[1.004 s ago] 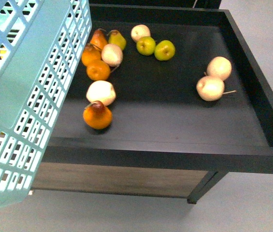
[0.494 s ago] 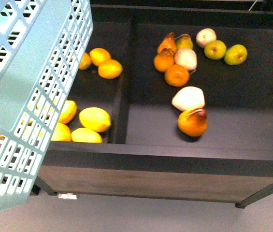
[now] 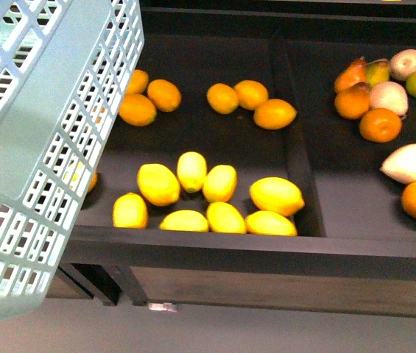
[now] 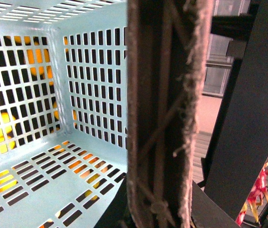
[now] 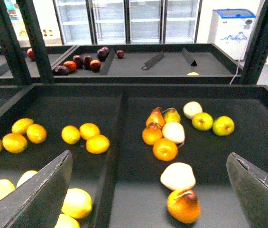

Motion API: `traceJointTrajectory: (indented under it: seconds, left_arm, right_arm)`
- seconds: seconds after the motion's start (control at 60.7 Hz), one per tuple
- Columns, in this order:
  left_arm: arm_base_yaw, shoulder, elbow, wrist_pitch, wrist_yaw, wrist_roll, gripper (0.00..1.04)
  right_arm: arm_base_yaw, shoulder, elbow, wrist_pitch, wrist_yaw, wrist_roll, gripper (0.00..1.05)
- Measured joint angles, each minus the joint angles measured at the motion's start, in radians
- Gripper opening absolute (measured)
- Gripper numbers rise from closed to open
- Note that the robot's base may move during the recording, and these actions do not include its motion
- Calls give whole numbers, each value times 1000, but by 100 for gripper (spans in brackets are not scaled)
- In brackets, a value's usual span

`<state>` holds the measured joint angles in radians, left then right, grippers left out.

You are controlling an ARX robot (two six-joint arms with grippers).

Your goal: Pick lemon and mango into basket

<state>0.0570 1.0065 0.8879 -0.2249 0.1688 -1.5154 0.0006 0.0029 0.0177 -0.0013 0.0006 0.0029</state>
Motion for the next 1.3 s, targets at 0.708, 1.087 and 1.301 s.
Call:
traceJointTrajectory:
  seconds: [0.708,1.087,1.301]
  left_arm:
    - [0,0,0,0,1,-1,6]
    - [0,0,0,0,-5,2,6]
    - [12,1,0,0,-37,18,6]
  right_arm:
    - [0,0,0,0,-1,0,96]
    - [0,0,0,0,1,0,96]
    - [-1,0,0,0,-6,0,96]
